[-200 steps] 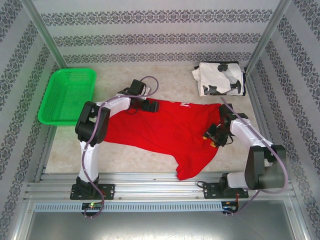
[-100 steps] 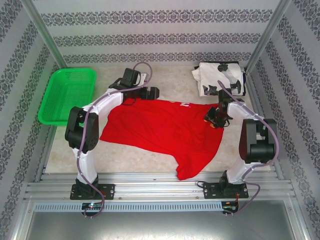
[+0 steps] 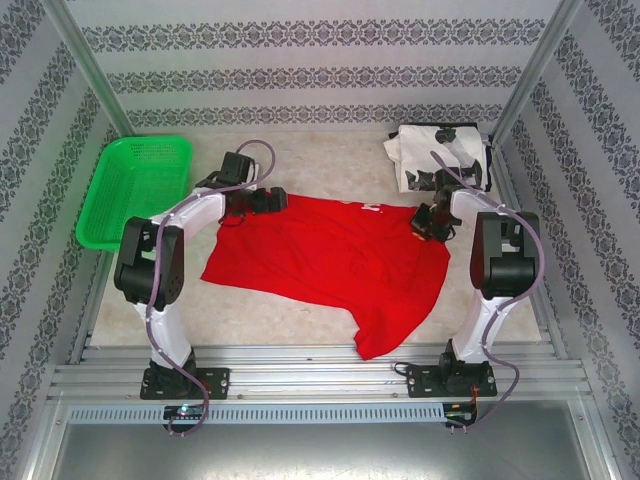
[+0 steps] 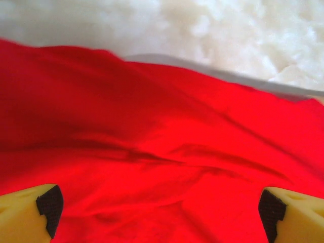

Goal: Fold and stack the t-shirts

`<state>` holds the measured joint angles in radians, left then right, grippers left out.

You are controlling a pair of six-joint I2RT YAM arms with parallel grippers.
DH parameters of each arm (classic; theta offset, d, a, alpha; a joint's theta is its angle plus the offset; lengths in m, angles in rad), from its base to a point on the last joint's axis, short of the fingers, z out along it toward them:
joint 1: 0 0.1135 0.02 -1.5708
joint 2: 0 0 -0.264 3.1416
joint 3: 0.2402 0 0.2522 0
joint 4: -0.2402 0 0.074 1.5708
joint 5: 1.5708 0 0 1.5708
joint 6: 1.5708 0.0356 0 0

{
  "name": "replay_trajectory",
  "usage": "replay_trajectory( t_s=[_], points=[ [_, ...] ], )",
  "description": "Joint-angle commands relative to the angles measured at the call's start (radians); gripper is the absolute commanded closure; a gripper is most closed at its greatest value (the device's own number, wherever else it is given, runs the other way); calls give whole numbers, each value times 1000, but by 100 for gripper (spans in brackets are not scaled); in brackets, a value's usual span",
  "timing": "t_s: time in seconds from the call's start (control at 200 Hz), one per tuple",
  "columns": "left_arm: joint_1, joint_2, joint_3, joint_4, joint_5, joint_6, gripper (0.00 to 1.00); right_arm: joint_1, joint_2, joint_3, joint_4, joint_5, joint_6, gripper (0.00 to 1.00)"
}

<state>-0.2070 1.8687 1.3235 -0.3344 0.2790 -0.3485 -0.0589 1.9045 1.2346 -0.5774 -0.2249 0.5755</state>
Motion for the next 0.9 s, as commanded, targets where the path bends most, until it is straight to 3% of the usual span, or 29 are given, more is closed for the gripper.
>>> replay_trajectory(
  t_s=[0.0,0.185,0.3,0.42,0.525,0.624,0.699,0.894],
  points=[
    [25,-66,-23,-48,-73,-32,0,-27,16,46,-37,69,-52,100],
    [29,-76,-71,-73,-131,-60,0,-43,44,110,-62,92,-84,100],
    [34,-96,-103,-114,-223,-98,0,-45,33,114,-53,113,-96,100],
    [59,-107,-125,-91,-210,-118,0,-57,38,133,-59,139,-124,100],
    [60,-90,-116,-93,-203,-107,0,-64,76,181,-88,116,-134,87],
    [60,-101,-141,-88,-187,-113,0,-68,52,164,-85,177,-109,79],
    [60,-126,-170,-84,-166,-118,0,-66,-4,129,-66,196,-91,65],
    [60,-241,-236,-195,-114,-128,1,-15,-239,-13,-111,99,-71,46]
  ],
)
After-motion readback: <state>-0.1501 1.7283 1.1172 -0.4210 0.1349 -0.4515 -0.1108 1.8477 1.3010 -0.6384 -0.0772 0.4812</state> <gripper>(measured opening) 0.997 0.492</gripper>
